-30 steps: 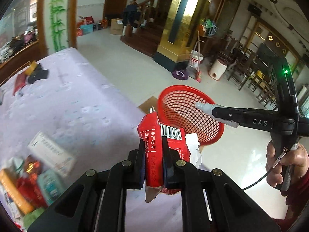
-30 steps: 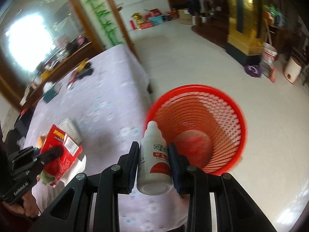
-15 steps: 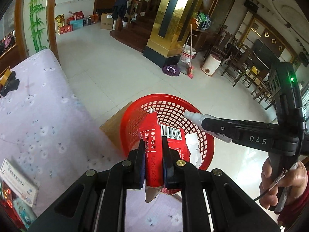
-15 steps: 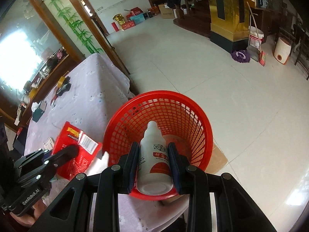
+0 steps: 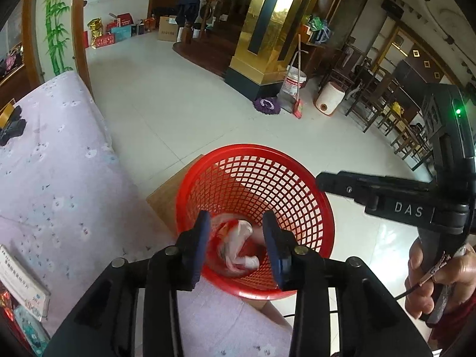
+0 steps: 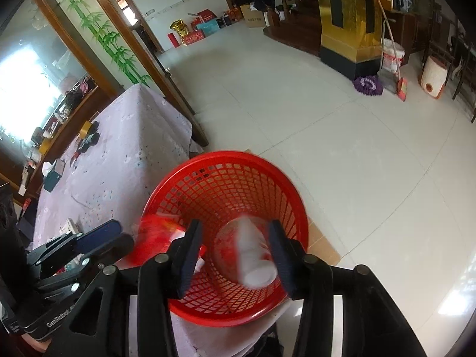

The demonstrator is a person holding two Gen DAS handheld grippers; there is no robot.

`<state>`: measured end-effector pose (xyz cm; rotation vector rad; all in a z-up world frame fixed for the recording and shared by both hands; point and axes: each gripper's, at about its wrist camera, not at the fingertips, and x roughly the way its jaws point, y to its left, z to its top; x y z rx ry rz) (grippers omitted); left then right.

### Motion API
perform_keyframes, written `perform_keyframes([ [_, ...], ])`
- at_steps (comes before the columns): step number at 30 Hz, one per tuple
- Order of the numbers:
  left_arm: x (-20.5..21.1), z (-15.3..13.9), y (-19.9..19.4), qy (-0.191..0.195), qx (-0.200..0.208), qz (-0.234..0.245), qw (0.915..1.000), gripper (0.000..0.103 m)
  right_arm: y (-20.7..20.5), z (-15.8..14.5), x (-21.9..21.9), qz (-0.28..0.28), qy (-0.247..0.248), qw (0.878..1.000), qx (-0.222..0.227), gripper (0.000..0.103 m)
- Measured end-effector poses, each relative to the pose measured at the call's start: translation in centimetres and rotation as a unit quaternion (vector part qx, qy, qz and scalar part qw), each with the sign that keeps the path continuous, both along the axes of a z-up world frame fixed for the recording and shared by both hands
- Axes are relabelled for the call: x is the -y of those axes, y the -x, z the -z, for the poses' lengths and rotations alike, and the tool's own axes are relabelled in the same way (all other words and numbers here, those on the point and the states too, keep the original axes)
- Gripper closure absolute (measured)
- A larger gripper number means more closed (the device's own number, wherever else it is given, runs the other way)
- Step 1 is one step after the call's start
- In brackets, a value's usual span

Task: Collect trash
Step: 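Return both tools to the table over the green towel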

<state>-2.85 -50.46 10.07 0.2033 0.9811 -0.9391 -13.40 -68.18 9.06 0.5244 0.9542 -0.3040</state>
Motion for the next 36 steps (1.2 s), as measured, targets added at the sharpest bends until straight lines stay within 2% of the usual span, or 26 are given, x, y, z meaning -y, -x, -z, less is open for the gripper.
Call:
perform_keyframes([
  [2, -1.3, -0.5, -0.1, -0.004, 0.000, -0.010, 0.9999, 0.066, -0.2, -1.0, -0.7, -0.013, 0.022, 1.000, 0.003, 0.053],
  [7, -6.6, -1.8, -0.5, -0.021, -0.001, -0.055, 0.9983, 0.059, -1.4, -2.1, -2.4, -0.047, 0.021, 0.999, 0.004, 0.050],
  [10, -11.3, -2.5, -1.1, -0.035, -0.011, -0.101, 0.9942, 0.048, -3.7, -3.4, -6.5, -0.105, 0.030, 0.994, 0.000, 0.038],
  [12, -15.3, -2.7, -1.4, -0.050, -0.017, -0.143, 0.9883, 0.042, -4.9, -3.7, -8.8, -0.133, 0.025, 0.991, -0.003, 0.029],
  [15, -21.1, -2.7, -1.6, -0.079, -0.030, -0.198, 0.9766, 0.041, -7.0, -3.6, -13.2, -0.186, 0.016, 0.982, -0.015, 0.025],
  [16, -22.9, -2.6, -1.7, -0.088, -0.035, -0.213, 0.9726, 0.041, -7.0, -3.6, -13.2, -0.186, 0.016, 0.982, -0.015, 0.025],
  [18, -26.5, -2.4, -1.7, -0.118, -0.050, -0.245, 0.9609, 0.041, -8.1, -3.2, -15.7, -0.216, 0.013, 0.976, -0.026, 0.024],
  [19, -28.2, -2.3, -1.6, -0.127, -0.055, -0.258, 0.9562, 0.041, -9.3, -2.5, -19.0, -0.252, 0.012, 0.967, -0.046, 0.023],
  [20, -29.6, -2.0, -1.5, -0.130, -0.056, -0.266, 0.9536, 0.041, -9.3, -2.5, -19.0, -0.252, 0.012, 0.967, -0.046, 0.022],
  [23, -33.4, -1.6, -1.2, -0.139, -0.059, -0.295, 0.9434, 0.040, -11.3, -1.0, -24.8, -0.315, -0.005, 0.945, -0.088, 0.021],
  [24, -34.1, -1.5, -1.2, -0.137, -0.065, -0.302, 0.9412, 0.040, -11.3, -1.0, -24.8, -0.315, -0.005, 0.945, -0.088, 0.020],
  [25, -35.2, -1.2, -1.2, -0.132, -0.075, -0.309, 0.9389, 0.040, -12.2, -0.3, -27.4, -0.335, -0.010, 0.936, -0.104, 0.020],
  [28, -36.8, -0.6, -1.1, -0.131, -0.093, -0.318, 0.9342, 0.040, -12.7, 0.3, -29.3, -0.349, -0.014, 0.930, -0.114, 0.018],
  [33, -37.7, 0.3, -0.6, -0.156, -0.099, -0.315, 0.9309, 0.040, -14.6, 1.5, -33.6, -0.362, 0.006, 0.921, -0.145, 0.017],
  [36, -38.1, 0.6, -0.8, -0.173, -0.100, -0.312, 0.9289, 0.040, -15.2, 1.7, -34.3, -0.362, 0.007, 0.919, -0.154, 0.017],
])
